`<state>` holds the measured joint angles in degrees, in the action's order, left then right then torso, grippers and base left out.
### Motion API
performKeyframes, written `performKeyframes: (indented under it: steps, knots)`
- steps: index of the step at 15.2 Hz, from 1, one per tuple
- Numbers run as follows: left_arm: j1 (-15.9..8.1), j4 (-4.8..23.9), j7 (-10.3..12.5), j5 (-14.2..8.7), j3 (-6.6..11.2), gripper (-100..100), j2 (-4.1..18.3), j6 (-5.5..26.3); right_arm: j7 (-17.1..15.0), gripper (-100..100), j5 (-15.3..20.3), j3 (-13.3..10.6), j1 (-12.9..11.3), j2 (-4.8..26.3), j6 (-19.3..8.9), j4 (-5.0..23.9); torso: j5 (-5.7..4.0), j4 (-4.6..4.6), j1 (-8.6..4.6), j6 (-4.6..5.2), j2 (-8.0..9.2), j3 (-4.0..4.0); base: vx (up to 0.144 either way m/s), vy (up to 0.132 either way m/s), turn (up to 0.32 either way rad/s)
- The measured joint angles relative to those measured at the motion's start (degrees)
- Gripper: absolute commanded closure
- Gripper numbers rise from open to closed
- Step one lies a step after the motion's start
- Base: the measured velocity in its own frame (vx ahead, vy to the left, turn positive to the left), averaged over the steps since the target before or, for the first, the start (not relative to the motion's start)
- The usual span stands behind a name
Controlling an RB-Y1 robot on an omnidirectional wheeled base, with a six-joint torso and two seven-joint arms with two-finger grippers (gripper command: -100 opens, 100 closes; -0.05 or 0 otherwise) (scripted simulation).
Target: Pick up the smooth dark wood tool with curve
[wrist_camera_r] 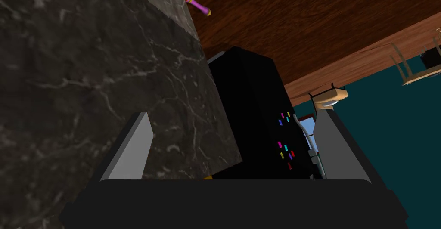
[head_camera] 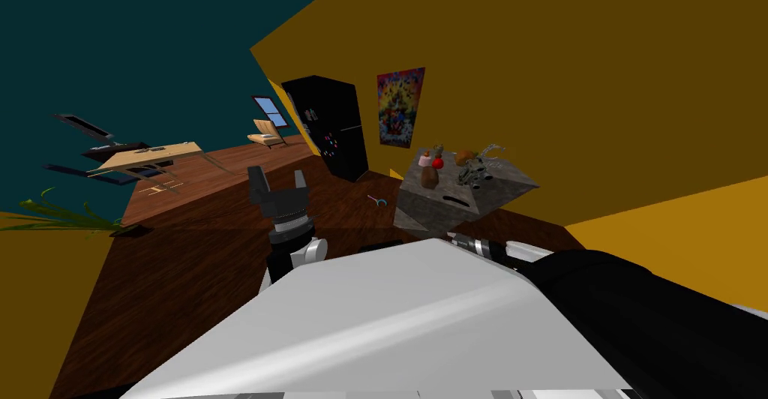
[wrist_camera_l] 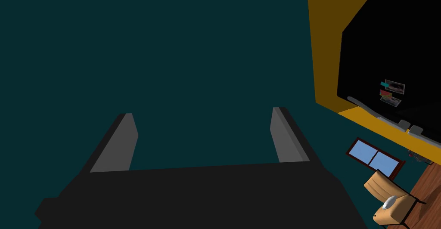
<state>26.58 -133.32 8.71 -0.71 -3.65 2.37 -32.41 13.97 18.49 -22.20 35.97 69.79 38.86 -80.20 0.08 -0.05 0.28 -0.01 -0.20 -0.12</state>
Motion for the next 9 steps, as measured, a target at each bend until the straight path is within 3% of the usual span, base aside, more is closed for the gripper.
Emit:
performKeyframes:
  steps: [7, 9]
  knots:
    - [0.00, 0.00, 0.00, 0.00, 0.00, 0, 0.00, 0.00, 0.79, -100, 2.24, -1.92, 0.46, 7.23, 0.12, 4.70, -0.02, 0.01, -0.10, 0.00, 0.02, 0.01, 0.048, 0.039, 0.085]
    - [0.00, 0.00, 0.00, 0.00, 0.00, 0, 0.00, 0.00, 0.95, -100, 3.14, -2.78, -0.04, 9.47, 0.91, 7.20, -0.01, 0.00, -0.06, -0.03, -0.02, -0.01, 0.070, 0.047, 0.123]
